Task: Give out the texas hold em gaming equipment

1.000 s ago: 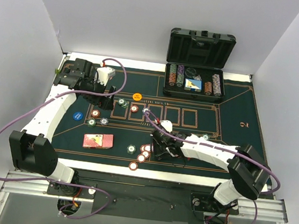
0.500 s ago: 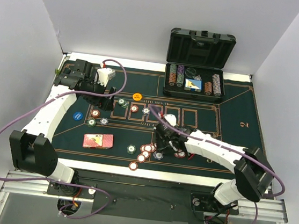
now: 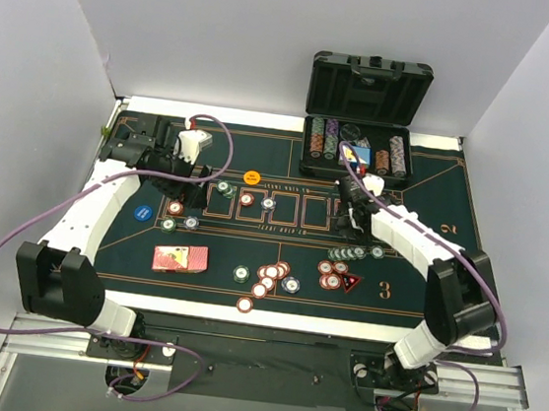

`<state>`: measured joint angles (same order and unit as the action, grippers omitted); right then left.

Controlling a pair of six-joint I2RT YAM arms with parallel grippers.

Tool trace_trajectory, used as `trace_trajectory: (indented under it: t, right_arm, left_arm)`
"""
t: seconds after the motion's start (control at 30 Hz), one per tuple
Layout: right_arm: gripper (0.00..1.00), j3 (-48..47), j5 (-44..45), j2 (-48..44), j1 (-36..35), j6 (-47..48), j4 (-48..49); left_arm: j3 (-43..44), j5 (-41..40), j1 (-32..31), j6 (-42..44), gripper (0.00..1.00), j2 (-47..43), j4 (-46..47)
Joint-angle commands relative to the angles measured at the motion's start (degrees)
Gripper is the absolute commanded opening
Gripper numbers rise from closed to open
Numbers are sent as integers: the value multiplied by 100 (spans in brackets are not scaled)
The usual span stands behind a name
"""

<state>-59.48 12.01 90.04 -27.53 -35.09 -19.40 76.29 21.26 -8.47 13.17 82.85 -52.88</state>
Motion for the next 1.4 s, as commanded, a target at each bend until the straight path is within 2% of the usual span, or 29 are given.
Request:
trace_trajectory:
  t: [0.0, 0.17, 0.27, 0.4, 0.43, 0.53, 0.63, 0.73, 0.9, 1.17, 1.37]
  right_arm:
    - [27, -151, 469, 486, 309, -112, 313]
    - [26, -335, 487, 997, 503, -182, 463]
    - [30, -388, 469, 1182, 520, -191, 542]
    - [43, -458, 460, 1227, 538, -173, 525]
    - [51, -450, 451, 1200, 538, -156, 516]
    - [57, -476, 425, 1069, 547, -121, 464]
    - [69, -494, 399, 867, 538, -103, 323]
    - [70, -424, 381, 568, 512, -165, 244]
    - [75, -160, 337, -493, 345, -261, 112]
    - [76, 507, -137, -1612, 20, -279, 129]
    - [77, 684, -506, -1972, -68, -253, 217]
  left_arm:
    - [17, 151, 30, 177, 95, -260, -73]
    - [61, 230, 29, 467, 95, -427, -363]
    - [35, 326, 30, 747, 95, -559, -564]
    - [-61, 335, 47, 1046, 95, -673, -793]
    - [-70, 335, 47, 1082, 96, -674, -829]
    - [-167, 318, 47, 1257, 95, -682, -960]
    - [-246, 335, 47, 1451, 95, -752, -1118]
    - [-317, 423, 56, 1907, 95, -805, -1452]
    - [-667, 414, 56, 2856, 95, -875, -1875]
    - [-1835, 572, 74, 4490, 95, -1333, -1585]
    - [-2505, 555, 65, 5178, 95, -1394, -927]
